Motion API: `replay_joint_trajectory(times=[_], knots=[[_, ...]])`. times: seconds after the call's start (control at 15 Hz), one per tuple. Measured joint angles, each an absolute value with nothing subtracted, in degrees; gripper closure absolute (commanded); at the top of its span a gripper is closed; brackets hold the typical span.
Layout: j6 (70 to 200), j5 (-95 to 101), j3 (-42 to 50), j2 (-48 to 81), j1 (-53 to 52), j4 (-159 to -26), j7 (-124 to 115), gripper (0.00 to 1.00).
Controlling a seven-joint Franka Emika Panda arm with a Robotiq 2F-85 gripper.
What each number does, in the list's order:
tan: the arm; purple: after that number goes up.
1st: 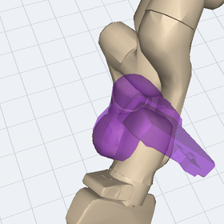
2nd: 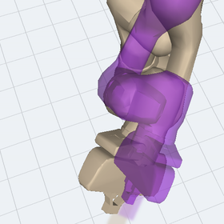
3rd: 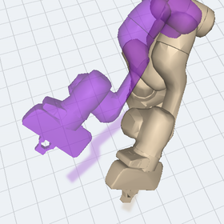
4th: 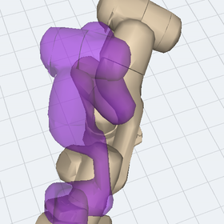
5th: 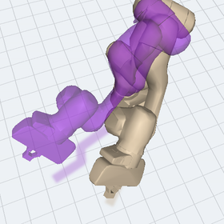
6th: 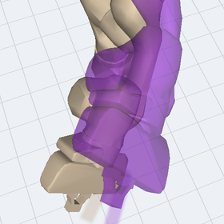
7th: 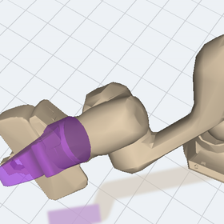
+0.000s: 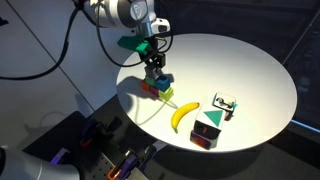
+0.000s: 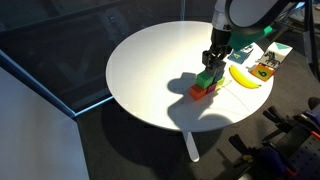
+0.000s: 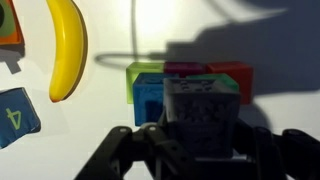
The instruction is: Pick up the gray block and stack it on top of the blue and green blocks
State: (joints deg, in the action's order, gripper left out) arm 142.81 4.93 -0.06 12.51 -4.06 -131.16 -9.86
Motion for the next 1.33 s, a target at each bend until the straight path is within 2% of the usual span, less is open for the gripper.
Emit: replay_joint_trajectory(times=[0.6, 0.67, 0.8, 1.0, 1.33], knots=[[143.9, 4.4, 0.0, 15.8, -3.5, -129.1, -9.4, 0.72], [143.9, 4.2, 0.0, 16.0, -3.5, -128.9, -9.2, 0.24], [143.9, 3.8, 0.0, 16.3, -3.5, -128.6, -8.6, 0.24], [143.9, 3.7, 0.0, 16.3, -3.5, -128.5, -8.4, 0.02], [143.9, 3.7, -0.3, 16.4, -3.5, -128.5, -8.3, 0.0]])
